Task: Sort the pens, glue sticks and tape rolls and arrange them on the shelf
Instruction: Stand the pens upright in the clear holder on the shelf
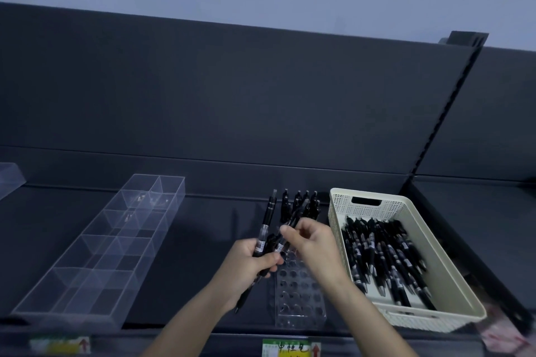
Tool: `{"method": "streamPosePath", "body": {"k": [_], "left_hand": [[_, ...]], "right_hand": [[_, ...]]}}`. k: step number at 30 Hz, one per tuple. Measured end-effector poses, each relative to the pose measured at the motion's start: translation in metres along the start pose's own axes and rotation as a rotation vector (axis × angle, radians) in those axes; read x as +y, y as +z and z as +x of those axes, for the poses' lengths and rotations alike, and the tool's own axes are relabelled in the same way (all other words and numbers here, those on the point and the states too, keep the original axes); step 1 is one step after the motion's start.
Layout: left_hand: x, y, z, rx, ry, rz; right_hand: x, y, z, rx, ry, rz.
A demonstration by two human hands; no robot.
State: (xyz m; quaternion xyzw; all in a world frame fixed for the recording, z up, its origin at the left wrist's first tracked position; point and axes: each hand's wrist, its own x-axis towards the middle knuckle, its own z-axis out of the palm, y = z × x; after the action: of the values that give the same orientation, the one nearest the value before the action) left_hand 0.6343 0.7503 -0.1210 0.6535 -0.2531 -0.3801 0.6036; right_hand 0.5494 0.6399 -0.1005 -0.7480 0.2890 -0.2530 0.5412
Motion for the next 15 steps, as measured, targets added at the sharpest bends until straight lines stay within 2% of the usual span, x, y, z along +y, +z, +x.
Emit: {"method": "streamPosePath", "body": {"k": [6, 8, 12, 15], "left_hand": [[0.004, 0.005, -0.002, -0.023, -0.048, -0.085], [0.005, 0.002, -0.001, 0.006, -0.039, -0.034], [0.003, -0.01, -0.003, 0.06, -0.001, 0.13], [0.0, -0.013, -0.004, 0.063, 0.027, 0.18]], "right_hand": [[0.001, -0.011, -0.002, -0.068, 0.066, 0.079], [0.0, -0.017, -0.001, -0.009, 0.056, 0.054], [0.004, -0.037, 0.012, 0.21, -0.033, -0.181], [0.004, -0.037, 0.019, 0.241, -0.088, -0.292]]}}
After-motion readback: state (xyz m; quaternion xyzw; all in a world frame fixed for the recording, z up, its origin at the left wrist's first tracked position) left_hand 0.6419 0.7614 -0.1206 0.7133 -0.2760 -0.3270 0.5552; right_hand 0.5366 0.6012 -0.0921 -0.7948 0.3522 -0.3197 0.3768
